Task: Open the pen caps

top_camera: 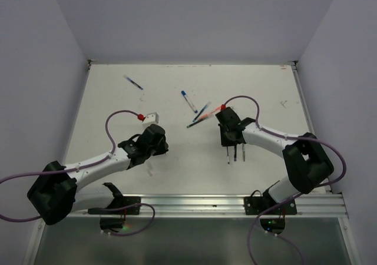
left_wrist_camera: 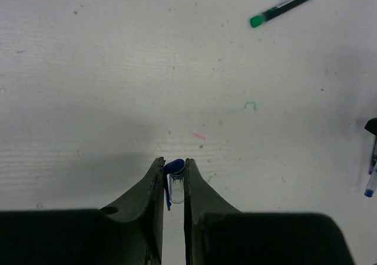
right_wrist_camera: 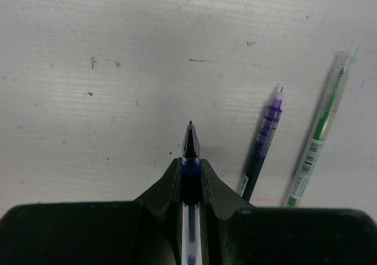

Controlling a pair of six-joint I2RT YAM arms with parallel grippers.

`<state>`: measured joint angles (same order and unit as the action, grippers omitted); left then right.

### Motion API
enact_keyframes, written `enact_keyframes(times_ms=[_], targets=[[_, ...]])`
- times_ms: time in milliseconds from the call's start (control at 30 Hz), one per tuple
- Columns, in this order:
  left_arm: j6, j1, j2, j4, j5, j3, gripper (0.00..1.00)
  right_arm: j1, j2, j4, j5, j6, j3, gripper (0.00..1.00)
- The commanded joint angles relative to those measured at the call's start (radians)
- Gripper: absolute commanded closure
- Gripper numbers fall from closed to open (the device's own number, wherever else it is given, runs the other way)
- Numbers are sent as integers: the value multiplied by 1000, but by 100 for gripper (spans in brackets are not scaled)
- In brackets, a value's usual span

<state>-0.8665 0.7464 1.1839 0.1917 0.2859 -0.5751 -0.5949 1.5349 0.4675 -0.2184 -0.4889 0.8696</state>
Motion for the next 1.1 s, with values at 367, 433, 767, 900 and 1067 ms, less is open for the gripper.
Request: enact_keyframes(times_ms=[367, 433, 767, 900, 1067], targets=[[-311, -7, 62, 212, 122, 75, 100, 14, 51, 29, -68, 21, 58, 93], [-341, -7, 69, 227, 125, 83, 100, 14, 45, 28, -75, 24, 55, 88], [-353, -5, 56, 261, 130, 81, 88, 14, 27, 19, -72, 41, 48, 70], [-381, -5, 5, 299, 156, 87, 76, 14, 22, 11, -58, 49, 48, 69], [-405, -5, -44, 373, 186, 78, 63, 15, -1, 2, -29, 59, 49, 67]])
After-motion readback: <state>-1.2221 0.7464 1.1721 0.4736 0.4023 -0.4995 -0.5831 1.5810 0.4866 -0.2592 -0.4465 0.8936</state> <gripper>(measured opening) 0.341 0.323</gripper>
